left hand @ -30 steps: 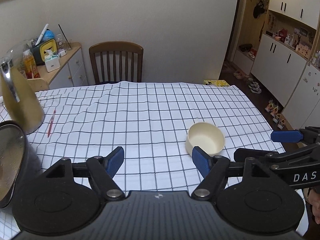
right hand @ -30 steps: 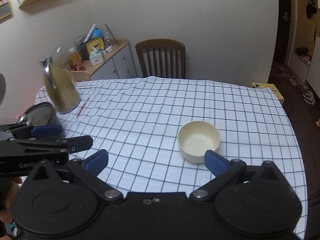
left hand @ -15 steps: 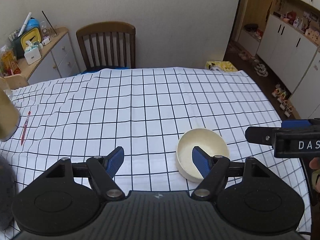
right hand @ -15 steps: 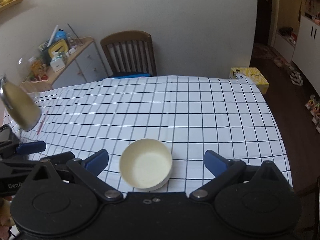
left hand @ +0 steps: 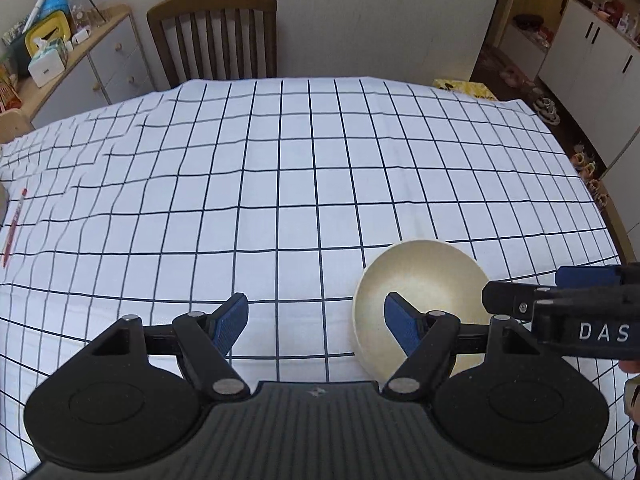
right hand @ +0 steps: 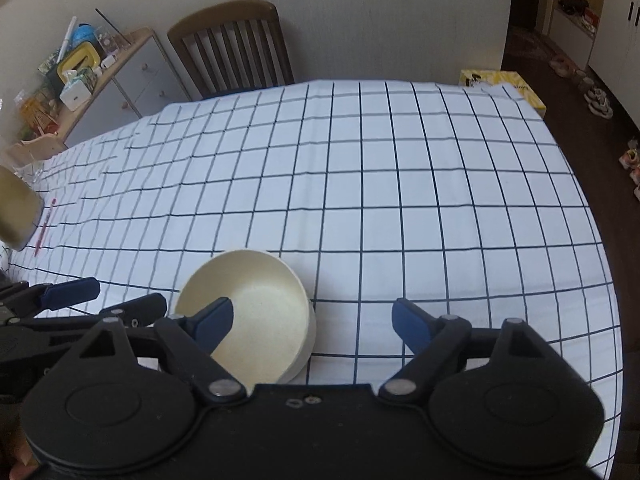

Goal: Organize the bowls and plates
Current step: 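Close both grippers on the cream bowl rim, then lift the cream bowl with both grippers and carry it over the pink-handled pot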

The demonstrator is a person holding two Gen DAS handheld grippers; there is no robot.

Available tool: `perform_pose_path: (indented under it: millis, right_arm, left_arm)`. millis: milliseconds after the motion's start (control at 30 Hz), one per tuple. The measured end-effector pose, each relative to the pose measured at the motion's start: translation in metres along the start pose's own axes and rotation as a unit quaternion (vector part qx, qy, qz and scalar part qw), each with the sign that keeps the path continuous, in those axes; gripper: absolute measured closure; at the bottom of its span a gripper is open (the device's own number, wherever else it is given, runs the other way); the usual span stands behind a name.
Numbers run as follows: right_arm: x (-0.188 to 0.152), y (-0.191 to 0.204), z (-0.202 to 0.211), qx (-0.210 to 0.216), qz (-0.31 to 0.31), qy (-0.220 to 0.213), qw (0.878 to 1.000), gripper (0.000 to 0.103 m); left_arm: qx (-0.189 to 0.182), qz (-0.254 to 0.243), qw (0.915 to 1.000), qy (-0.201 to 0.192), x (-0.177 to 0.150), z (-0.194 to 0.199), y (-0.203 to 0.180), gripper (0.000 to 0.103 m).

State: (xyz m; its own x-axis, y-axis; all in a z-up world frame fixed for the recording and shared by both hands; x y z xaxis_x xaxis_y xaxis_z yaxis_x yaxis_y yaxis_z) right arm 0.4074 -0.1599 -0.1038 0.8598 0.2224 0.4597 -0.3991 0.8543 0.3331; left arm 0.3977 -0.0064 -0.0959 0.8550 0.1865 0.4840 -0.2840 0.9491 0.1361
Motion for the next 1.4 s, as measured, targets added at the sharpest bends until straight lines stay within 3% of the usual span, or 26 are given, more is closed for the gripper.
perform_pose_path:
  millis: [367,533,600,867,1133,1400]
  right_arm:
    - [-0.003,-0.007,-0.030,-0.006,-0.003,0.033,0.999,0.036]
    - [-0.005,-0.005,-0.036,-0.017,0.003,0.039,0.999,0.049]
    - [-0.005,-0.004,-0.039,-0.016,0.005,0.042,0.999,0.055]
    - [-0.006,0.004,-0.045,-0.010,0.011,0.050,0.999,0.074]
    - [-0.008,0.014,-0.048,-0.023,0.026,0.055,0.998,0.095]
    - [-0.012,0.022,-0.048,-0.034,0.030,0.050,0.998,0.097]
  left_arm:
    - [0.001,-0.001,0.9998,0.022,0.000,-0.033,-0.013,0.030]
    - [-0.008,-0.005,0.9994,0.032,-0.002,-0.042,-0.019,0.048]
    - [-0.012,-0.012,0.9992,0.037,-0.003,-0.044,-0.022,0.063]
    - [-0.021,-0.020,0.9985,0.046,-0.010,-0.047,-0.030,0.091]
    - [-0.020,-0.017,0.9985,0.048,-0.015,-0.045,-0.030,0.098]
    - [-0.022,-0.016,0.9985,0.047,-0.020,-0.032,-0.027,0.099]
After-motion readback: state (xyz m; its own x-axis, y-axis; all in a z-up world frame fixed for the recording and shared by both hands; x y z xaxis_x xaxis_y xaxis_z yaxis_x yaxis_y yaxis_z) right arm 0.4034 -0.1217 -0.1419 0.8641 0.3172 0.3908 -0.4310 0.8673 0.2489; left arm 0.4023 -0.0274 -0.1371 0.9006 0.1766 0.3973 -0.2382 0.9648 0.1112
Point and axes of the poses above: each gripper's, at about its wrist camera, not at the fingertips, and z roughly against the way its jaws point, y to its left, x to its top, the point moved 3 cm from there along -z, roughly the way its jaws point, and after that the axes turned 10 degrees about x, right-handed, at the moved point
